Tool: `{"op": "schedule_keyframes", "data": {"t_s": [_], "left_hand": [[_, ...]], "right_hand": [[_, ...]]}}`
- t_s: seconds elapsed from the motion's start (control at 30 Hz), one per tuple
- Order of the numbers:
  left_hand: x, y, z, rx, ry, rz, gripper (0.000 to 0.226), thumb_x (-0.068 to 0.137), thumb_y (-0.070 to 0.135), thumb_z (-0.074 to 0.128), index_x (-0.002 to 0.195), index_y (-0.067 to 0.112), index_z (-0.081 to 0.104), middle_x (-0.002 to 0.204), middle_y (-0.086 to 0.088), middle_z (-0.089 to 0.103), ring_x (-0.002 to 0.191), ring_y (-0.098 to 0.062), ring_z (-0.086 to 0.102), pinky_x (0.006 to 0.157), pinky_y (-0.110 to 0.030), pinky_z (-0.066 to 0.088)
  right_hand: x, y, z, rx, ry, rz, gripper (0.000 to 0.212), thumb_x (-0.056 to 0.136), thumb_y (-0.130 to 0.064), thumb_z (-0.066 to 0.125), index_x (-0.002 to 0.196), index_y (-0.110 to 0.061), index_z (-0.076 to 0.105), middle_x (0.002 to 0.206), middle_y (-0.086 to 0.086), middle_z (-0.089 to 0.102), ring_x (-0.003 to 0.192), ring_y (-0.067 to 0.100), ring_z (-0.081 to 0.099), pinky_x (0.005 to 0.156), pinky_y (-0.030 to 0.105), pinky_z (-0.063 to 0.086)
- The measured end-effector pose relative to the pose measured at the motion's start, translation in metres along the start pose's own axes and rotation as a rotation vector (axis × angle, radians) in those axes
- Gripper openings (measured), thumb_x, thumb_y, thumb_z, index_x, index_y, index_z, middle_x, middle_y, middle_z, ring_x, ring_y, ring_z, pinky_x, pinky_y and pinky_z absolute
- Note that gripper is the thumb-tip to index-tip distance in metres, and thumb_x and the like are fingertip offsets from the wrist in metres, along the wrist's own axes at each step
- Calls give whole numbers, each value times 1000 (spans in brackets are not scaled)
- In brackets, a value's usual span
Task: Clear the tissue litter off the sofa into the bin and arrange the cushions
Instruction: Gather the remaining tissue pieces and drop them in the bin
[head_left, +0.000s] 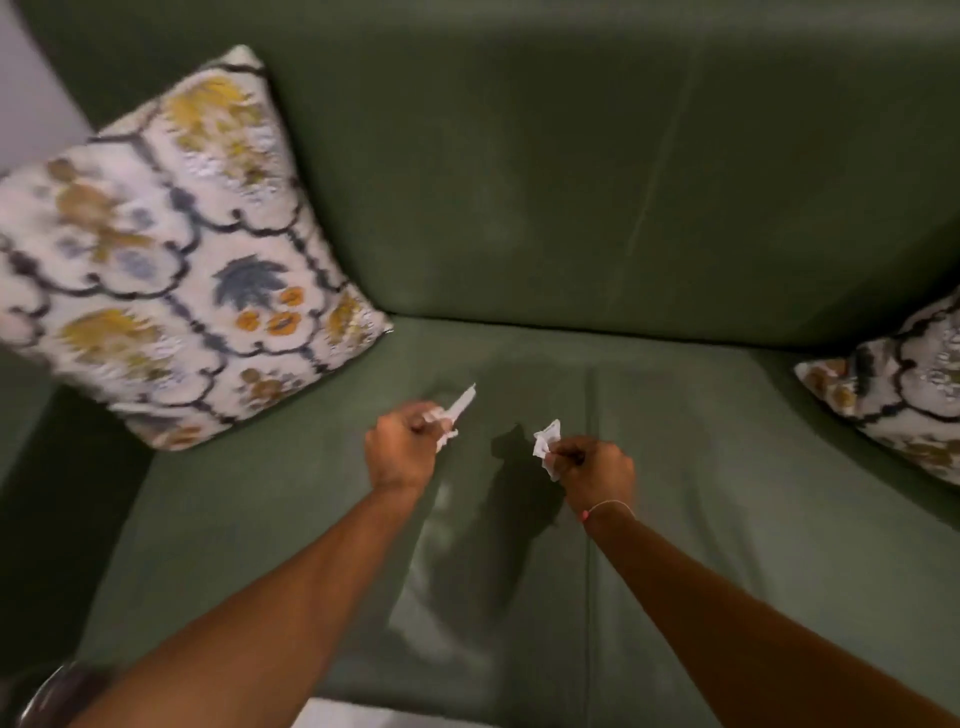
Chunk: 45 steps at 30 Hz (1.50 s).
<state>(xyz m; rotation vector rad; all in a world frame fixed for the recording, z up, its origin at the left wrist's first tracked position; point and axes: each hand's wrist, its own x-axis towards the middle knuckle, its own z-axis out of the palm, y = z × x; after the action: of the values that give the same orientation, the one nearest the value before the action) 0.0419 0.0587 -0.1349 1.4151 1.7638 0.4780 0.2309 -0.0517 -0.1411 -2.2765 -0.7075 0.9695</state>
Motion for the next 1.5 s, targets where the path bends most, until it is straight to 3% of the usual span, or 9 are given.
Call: {"op": "schedule_keyframes", "data": {"t_s": [0.17,0.37,0.47,0.57,0.83,1.03,1.17,1.37,1.5], "left_hand": [[-30,-101,-114,-46,30,-121,13,72,28,78,81,19,79,75,-4,78,71,-20,72,64,-29,51],[-79,-247,-245,44,126,-361,24,79,42,71,89,21,78,89,-3,77,83,-20,69,73,-28,47],[-108,-322,-293,165,144,-488,46,81,57,57,96,18,76,98,-7,76,92,-26,67,80,-31,48],[-126,-396,-325,117,189,-637,27,83,42,65,96,21,76,96,-9,77,88,-27,67,73,-28,46],[-100,-499,-336,-52,189,-740,28,78,45,68,99,28,75,100,-2,77,85,-23,71,82,-38,59],[-82,-518,-324,-117,113,-769,36,84,44,59,110,22,70,112,-11,72,89,-31,70,83,-42,59],[-88,-499,-331,-93,129,-747,34,89,39,56,117,26,67,122,-8,69,94,-24,65,79,-28,49],[-111,-405,-344,108,-4,-591,29,93,34,49,115,30,67,126,-5,66,109,-26,62,93,-33,48],[-105,-308,-343,206,-68,-497,27,92,32,51,113,30,68,122,-6,68,109,-28,62,94,-34,48]], "right_hand": [[-78,-51,101,-89,-115,-76,9,76,-26,76,84,-25,78,82,0,78,78,17,68,67,20,42],[-203,-81,255,-218,-352,-88,7,77,-24,73,81,-24,79,79,5,76,78,23,70,72,30,54],[-269,-79,328,-281,-470,-107,13,84,-21,67,83,-24,79,80,0,77,74,16,69,73,25,54],[-319,-70,394,-321,-533,-146,18,81,-20,65,73,-31,77,70,-3,76,64,12,68,65,20,52],[-332,-49,515,-417,-601,-4,16,78,-26,72,92,-25,77,109,6,74,103,30,66,94,35,52],[-319,-41,544,-439,-661,24,35,79,-34,72,111,-23,70,122,7,68,112,30,62,101,37,48],[-317,-49,526,-411,-698,13,32,78,-29,73,109,-23,71,120,5,69,111,27,63,101,36,48],[-305,-92,441,-352,-821,-49,31,80,-22,70,111,-17,70,102,9,71,85,27,62,91,41,53],[-276,-144,353,-431,-830,-265,21,85,-26,65,104,-23,73,106,0,73,99,24,66,87,27,49]]}}
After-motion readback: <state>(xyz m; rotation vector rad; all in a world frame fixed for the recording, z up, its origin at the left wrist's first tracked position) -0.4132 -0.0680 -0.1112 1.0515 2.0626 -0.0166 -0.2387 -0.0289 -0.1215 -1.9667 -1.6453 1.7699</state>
